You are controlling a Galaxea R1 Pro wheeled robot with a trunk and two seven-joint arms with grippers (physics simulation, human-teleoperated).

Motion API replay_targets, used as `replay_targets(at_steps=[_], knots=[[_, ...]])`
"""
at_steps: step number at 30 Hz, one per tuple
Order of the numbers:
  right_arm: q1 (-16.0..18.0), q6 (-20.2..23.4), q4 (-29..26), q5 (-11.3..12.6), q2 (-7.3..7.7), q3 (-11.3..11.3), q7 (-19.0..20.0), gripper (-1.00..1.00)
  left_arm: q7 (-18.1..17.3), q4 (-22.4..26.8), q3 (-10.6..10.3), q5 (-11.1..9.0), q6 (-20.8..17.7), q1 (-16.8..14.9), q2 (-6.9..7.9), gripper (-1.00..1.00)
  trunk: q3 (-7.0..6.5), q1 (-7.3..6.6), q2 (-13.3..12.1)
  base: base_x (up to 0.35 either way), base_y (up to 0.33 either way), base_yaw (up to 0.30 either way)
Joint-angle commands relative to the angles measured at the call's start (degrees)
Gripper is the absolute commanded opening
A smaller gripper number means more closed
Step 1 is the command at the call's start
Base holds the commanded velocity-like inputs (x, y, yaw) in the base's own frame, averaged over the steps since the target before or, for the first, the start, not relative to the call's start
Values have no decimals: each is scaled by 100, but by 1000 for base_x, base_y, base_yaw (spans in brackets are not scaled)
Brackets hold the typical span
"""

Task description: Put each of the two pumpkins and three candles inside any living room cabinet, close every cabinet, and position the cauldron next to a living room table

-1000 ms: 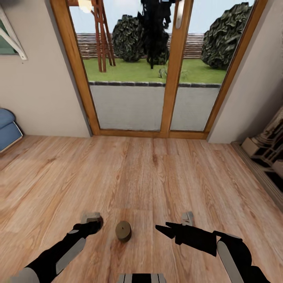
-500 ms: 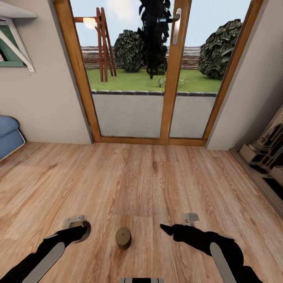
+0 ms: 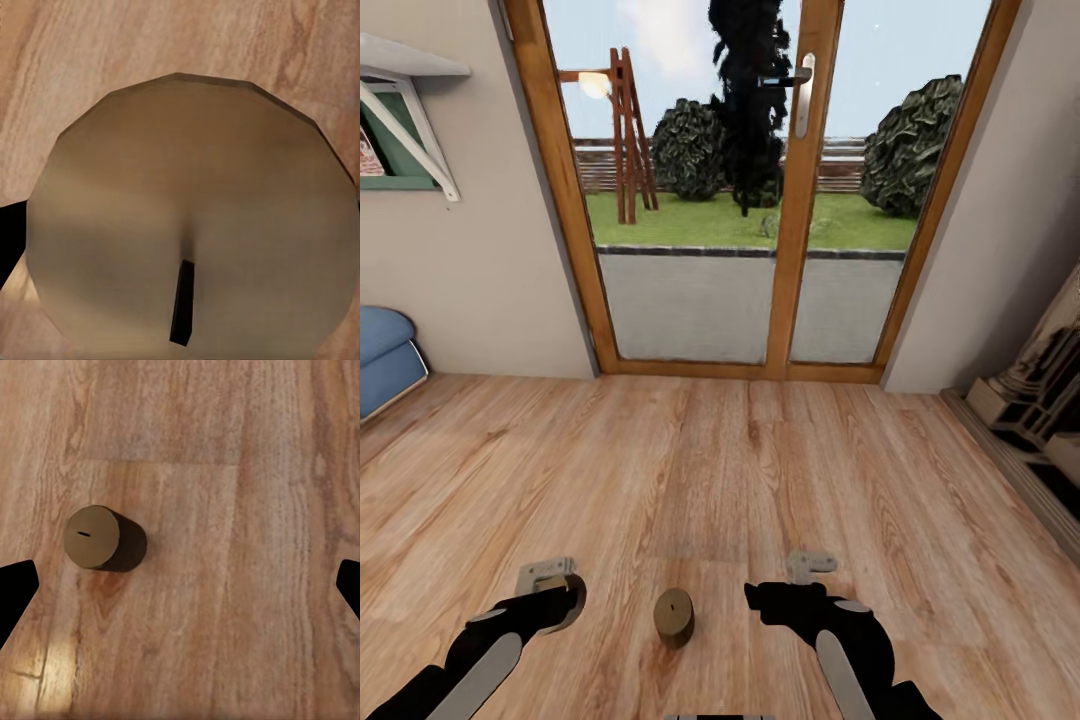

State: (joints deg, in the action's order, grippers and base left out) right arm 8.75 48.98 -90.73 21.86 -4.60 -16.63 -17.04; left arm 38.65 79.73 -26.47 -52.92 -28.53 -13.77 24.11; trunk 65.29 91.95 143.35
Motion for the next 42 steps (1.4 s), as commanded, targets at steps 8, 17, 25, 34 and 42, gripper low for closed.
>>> replay_targets(at_steps=[8,17,25,34,42], knots=[[4,14,-6,69,-6,-24,-77,100,63,16,-16,-43,-3,5,6,-100,11,-1,2,0,0,67],[4,15,-6,89,-6,-33,-80,100,64,16,-16,-43,-3,6,6,-100,37,-1,2,1,0,246],[4,15,-6,70,-6,-41,-81,100,64,282,-14,-43,-31,6,9,-100,62,-1,2,115,0,267],[4,15,-6,56,-6,-106,-81,100,64,956,1122,-48,-1558,-6,-48,-100,88,-1,2,15,0,268],[4,15,-6,49,-3,-171,-81,100,93,1031,1387,-43,-1953,-171,-372,-100,115,-1,2,1,0,227]])
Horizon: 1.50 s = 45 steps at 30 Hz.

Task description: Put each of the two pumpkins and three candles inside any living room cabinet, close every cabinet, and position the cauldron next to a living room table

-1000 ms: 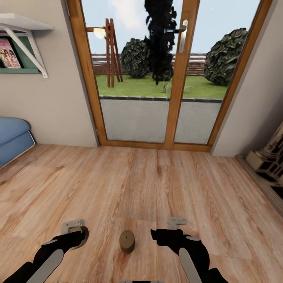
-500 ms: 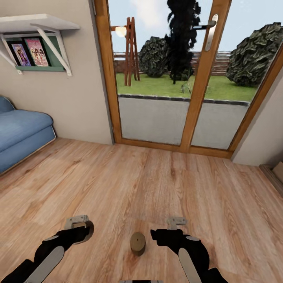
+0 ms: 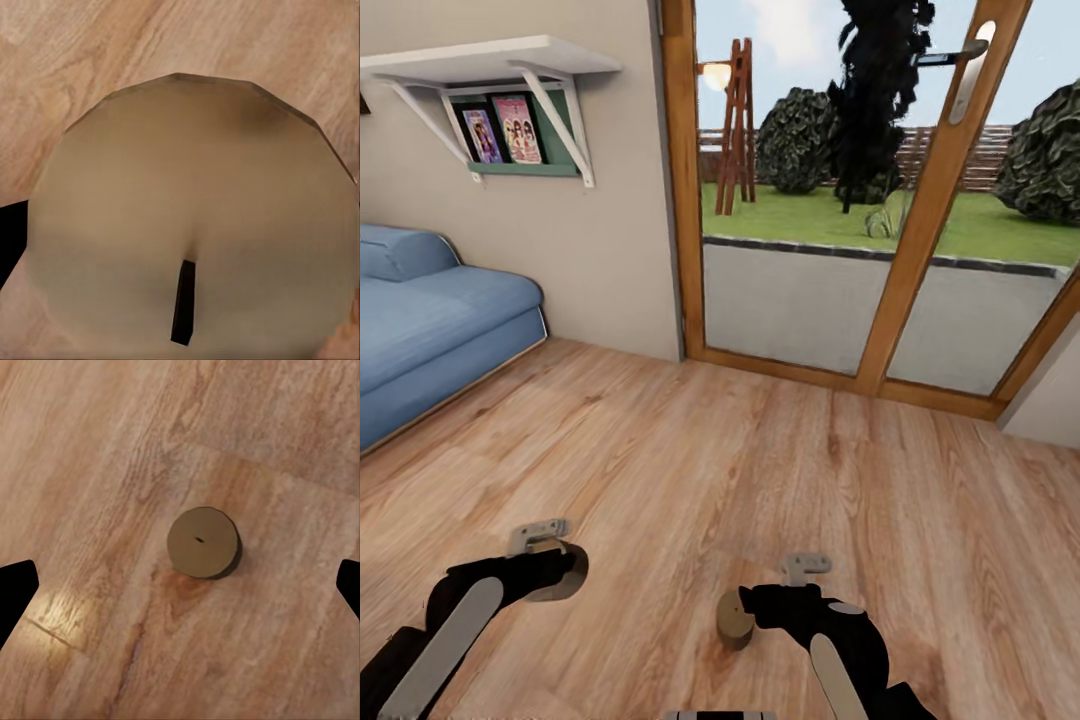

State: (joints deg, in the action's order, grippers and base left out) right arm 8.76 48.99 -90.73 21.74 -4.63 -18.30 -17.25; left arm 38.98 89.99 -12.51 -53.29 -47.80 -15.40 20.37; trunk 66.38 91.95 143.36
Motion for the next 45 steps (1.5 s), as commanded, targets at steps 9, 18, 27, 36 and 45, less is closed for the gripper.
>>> replay_targets(at_steps=[9,18,27,36,45], knots=[[3,15,-6,58,20,10,-67,100,467,-29,-45,61,-41,-59,-281,-100,10,-1,2,0,0,19],[3,17,-6,58,13,-13,-68,100,486,-42,-41,53,-26,-69,-653,-100,7,-1,2,32,0,28],[3,23,-6,58,7,-22,-71,100,490,-56,-41,81,150,-44,-732,-100,-3,-1,2,159,0,250],[3,23,-5,58,16,-24,-76,100,494,-60,-50,82,350,-39,-736,-100,-4,-1,2,-64,9,120],[3,31,-3,58,40,-24,-68,100,492,-60,-56,82,358,-36,-736,-100,-4,-1,2,28,54,4]])
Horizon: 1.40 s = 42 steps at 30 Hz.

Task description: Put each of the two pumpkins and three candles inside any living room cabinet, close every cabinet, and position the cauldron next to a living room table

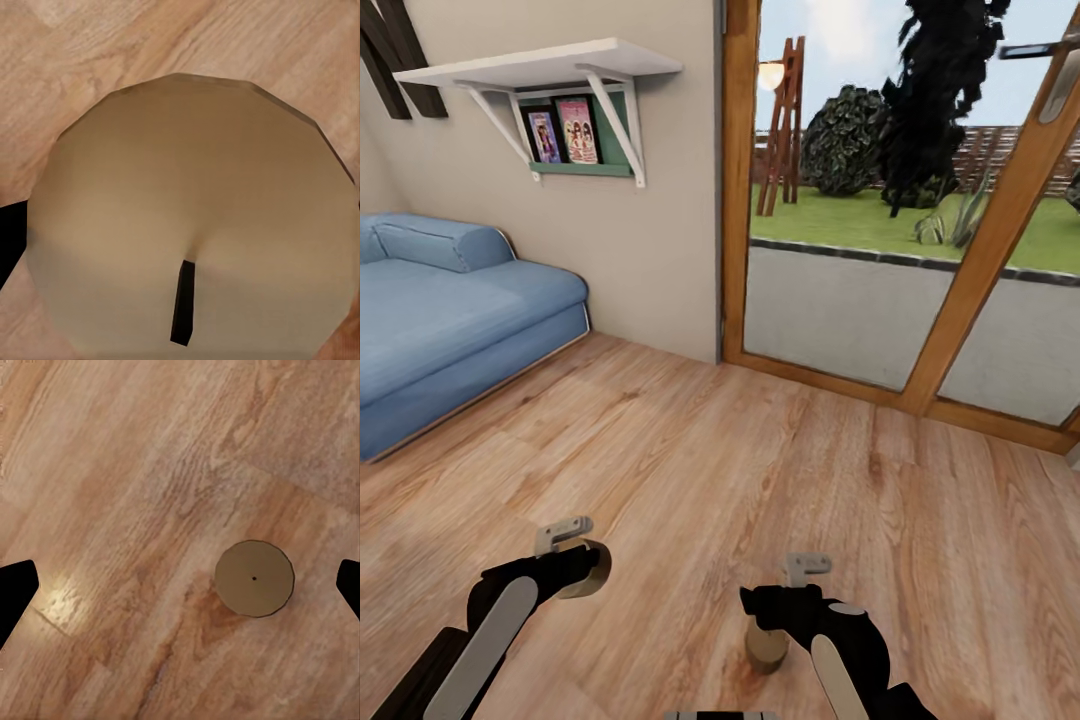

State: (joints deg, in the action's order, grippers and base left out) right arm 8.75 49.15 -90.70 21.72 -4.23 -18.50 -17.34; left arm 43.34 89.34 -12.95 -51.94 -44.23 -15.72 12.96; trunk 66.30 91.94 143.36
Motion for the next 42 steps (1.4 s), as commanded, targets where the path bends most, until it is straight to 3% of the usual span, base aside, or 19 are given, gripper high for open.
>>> replay_targets(at_steps=[1,18,23,27,29,34,42], knots=[[4,16,-6,60,0,-4,-59,100,54,5,-13,-53,2,-5,5,-100,5,0,2,60,77,0],[17,23,142,-75,-12,103,-129,100,43,5,-21,-53,2,-3,5,-100,5,0,2,1,48,0],[248,-28,1101,-51,-27,323,-449,100,43,5,-81,-52,2,-2,1,-100,5,0,2,7,1,0],[988,-184,2415,-7,-40,377,-593,100,43,11,-139,-47,2,-1,3,-100,5,0,2,1,0,0],[1181,-372,2785,0,-41,382,-615,100,43,13,-147,-49,2,-1,4,-100,5,0,2,0,0,0],[1349,-604,3136,6,-61,364,-634,100,43,12,-154,-49,2,-1,5,-100,71,8,6,0,0,0],[1381,-649,3211,7,-93,330,-638,100,36,10,-155,-53,2,-1,5,-100,249,28,17,0,0,0]])
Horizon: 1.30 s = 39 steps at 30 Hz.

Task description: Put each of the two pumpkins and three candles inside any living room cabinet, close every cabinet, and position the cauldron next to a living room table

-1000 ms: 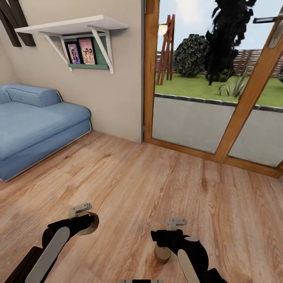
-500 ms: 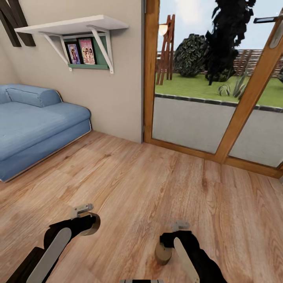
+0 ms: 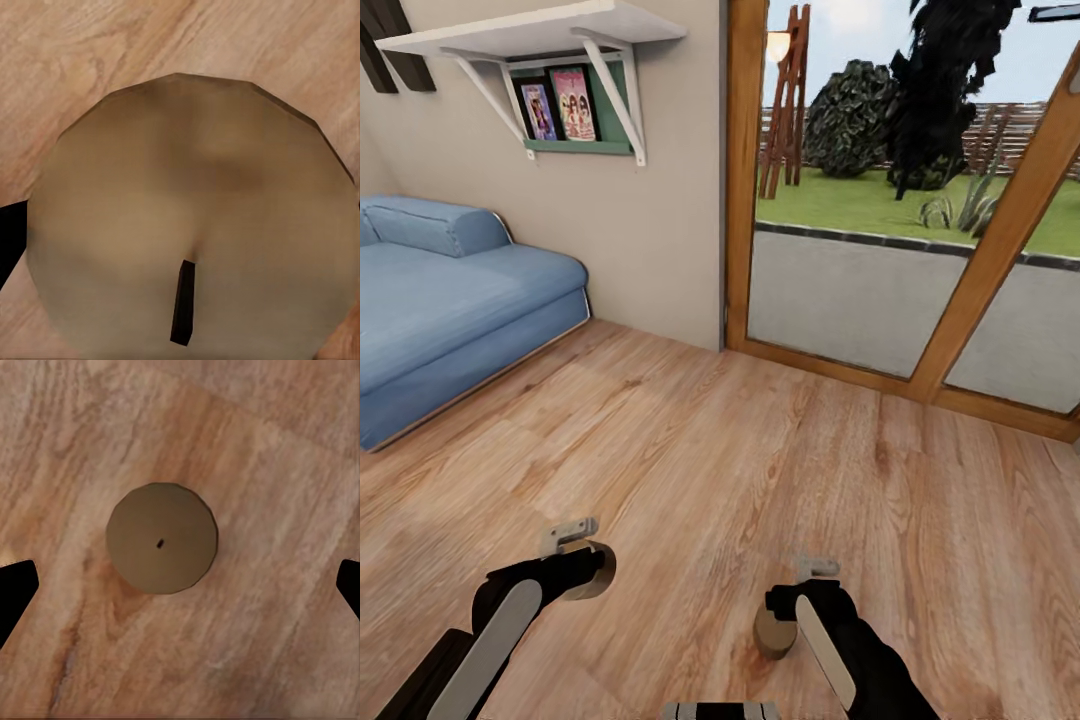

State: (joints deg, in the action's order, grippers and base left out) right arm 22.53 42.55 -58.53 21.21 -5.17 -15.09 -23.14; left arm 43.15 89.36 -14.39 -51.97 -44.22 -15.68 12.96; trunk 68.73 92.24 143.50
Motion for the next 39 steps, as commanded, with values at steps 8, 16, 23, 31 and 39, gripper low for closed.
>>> replay_targets(at_steps=[8,16,23,31,39], knots=[[18,3,-1,63,-60,-19,-51,100,54,8,-11,-47,1,-5,5,-100,183,19,13,0,0,0],[55,-4,7,67,-71,-25,-48,100,47,148,-20,-41,1,38,12,-100,360,40,24,0,0,0],[58,-10,1,68,-64,-41,-49,100,54,207,-20,-49,-17,199,26,-100,449,50,29,0,0,0],[58,-177,1,62,-63,-44,-58,100,50,213,-11,-89,-681,-155,-83,-100,449,50,29,0,0,0],[57,-186,0,62,-56,-38,-57,100,45,210,46,-149,-1578,-1093,-384,-100,449,50,29,11,0,0]])
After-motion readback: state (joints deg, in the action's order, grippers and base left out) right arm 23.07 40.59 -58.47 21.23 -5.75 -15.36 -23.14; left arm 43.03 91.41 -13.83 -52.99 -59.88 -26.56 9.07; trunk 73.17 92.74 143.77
